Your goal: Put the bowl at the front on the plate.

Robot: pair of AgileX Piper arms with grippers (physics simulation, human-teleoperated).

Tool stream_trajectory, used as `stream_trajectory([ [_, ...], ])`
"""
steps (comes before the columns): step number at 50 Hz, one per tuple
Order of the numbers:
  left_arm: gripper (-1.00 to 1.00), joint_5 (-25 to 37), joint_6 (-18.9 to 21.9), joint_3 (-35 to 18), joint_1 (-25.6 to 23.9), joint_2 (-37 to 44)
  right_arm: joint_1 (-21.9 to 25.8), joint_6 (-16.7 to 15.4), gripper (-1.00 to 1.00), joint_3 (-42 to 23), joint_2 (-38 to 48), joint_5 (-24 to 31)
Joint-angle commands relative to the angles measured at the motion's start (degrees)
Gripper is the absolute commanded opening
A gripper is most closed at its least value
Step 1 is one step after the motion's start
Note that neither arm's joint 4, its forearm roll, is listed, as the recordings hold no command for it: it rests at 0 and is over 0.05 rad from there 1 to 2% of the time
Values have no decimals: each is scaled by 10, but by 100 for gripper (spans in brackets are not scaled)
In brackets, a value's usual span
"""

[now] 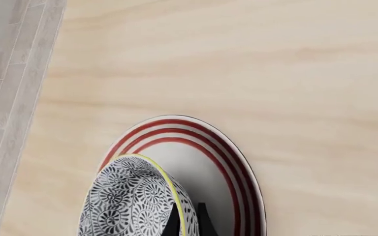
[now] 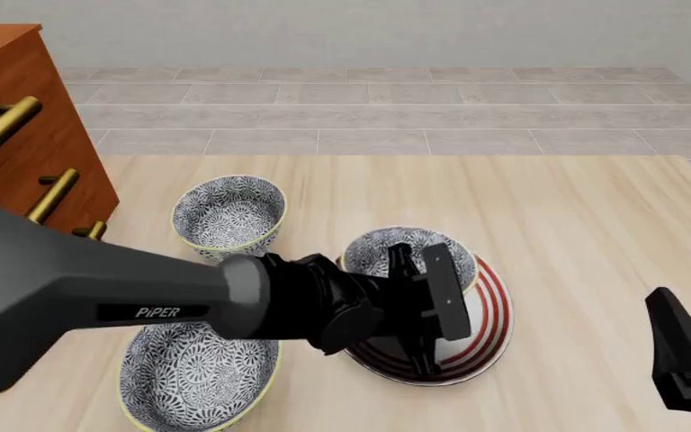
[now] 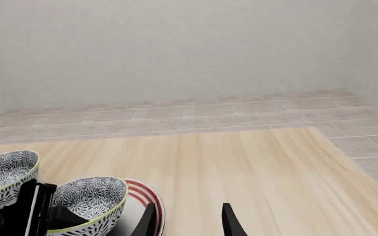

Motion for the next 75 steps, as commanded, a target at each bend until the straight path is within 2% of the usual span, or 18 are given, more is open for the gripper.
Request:
stream_trajectory([
  [1, -100, 1, -2, -3, -5, 7, -1, 1, 100, 0, -3, 2],
  [41, -100, 28, -20, -8, -15, -1, 0, -1, 100, 0, -9, 6],
  [42, 100, 28, -20, -8, -15, -1, 1, -1, 100, 0, -9, 6],
  [60, 100, 31, -15, -8, -11, -11, 4, -3, 100, 0, 0, -1],
  [75, 100, 82, -33, -30, -30, -64, 4, -5, 100, 0, -2, 1],
])
